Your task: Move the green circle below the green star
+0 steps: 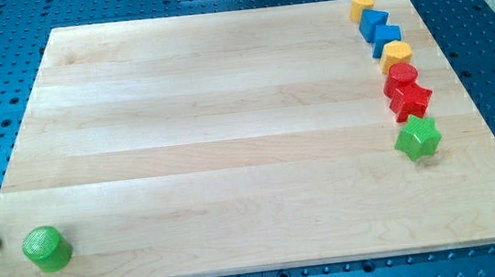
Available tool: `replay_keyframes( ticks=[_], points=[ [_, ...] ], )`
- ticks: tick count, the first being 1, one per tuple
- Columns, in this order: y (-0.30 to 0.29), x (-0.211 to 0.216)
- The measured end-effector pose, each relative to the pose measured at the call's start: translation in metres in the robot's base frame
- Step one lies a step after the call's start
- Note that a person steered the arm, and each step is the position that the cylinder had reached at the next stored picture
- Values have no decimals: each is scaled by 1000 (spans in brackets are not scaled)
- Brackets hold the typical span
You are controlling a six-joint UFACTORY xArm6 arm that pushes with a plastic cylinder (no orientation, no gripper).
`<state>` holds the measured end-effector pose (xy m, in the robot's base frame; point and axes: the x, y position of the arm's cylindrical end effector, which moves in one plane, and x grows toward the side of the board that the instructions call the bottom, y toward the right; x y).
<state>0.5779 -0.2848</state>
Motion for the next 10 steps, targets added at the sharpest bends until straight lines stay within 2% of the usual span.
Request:
replay_keyframes(
  ticks=[2, 3, 4, 5, 6, 7, 8, 9, 10],
  points=[
    [104, 15],
    [87, 15],
    [69, 39],
    [114, 40],
    [197, 40],
    [225, 34],
    [172, 39],
    [197, 26],
    [261, 26]
  ],
)
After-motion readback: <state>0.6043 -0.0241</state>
